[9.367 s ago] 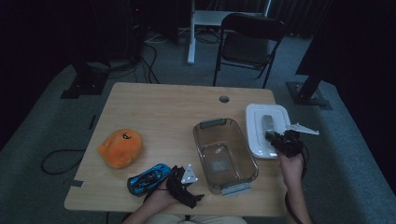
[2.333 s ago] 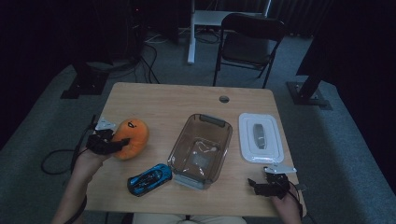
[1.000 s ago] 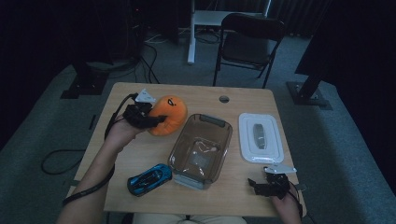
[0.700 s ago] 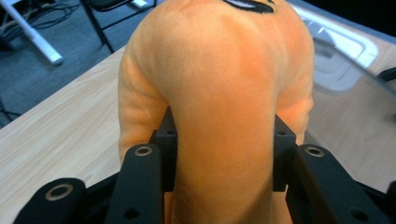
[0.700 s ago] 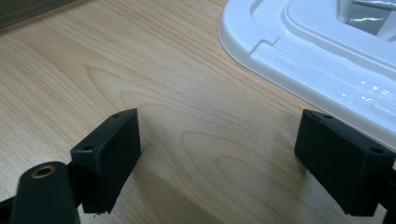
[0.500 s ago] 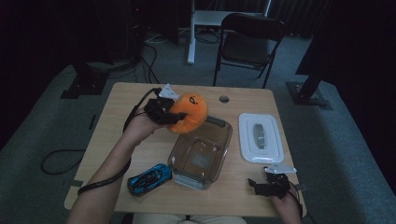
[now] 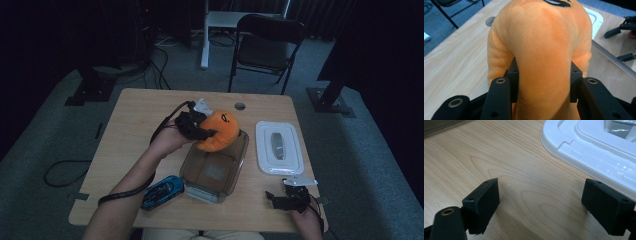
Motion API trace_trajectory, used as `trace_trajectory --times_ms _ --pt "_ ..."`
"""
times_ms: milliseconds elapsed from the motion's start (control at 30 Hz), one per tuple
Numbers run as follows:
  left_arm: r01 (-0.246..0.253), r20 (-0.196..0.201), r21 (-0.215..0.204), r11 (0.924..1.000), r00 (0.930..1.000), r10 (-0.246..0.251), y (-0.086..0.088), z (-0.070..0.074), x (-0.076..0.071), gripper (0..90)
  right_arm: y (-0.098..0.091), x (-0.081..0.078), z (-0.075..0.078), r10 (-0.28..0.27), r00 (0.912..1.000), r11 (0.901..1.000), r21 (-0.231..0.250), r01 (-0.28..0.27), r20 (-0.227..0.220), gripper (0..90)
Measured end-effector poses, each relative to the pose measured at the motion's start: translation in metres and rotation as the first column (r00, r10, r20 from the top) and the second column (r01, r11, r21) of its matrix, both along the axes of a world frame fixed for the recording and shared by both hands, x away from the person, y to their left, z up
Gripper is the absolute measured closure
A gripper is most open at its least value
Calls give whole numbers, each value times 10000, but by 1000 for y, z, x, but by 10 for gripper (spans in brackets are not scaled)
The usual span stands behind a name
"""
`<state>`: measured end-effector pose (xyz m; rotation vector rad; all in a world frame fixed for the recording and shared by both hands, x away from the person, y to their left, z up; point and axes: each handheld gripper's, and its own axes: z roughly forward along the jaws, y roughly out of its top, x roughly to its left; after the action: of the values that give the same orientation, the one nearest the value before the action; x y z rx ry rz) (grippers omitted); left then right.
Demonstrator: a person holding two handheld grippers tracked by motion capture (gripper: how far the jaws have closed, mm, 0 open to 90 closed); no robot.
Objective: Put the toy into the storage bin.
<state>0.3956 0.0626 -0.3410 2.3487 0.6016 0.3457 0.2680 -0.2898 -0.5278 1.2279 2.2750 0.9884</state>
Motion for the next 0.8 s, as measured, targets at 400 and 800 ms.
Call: trace_trajectory --times_ms 400,800 --pt "371 -399 367 9986 9986 -356 -11 -19 -7 614 0 0 0 -4 10000 10000 -2 4 -3 143" --pt "651 -1033 839 9943 9931 -563 -23 -43 -3 606 0 0 0 -10 10000 10000 -4 10 -14 143"
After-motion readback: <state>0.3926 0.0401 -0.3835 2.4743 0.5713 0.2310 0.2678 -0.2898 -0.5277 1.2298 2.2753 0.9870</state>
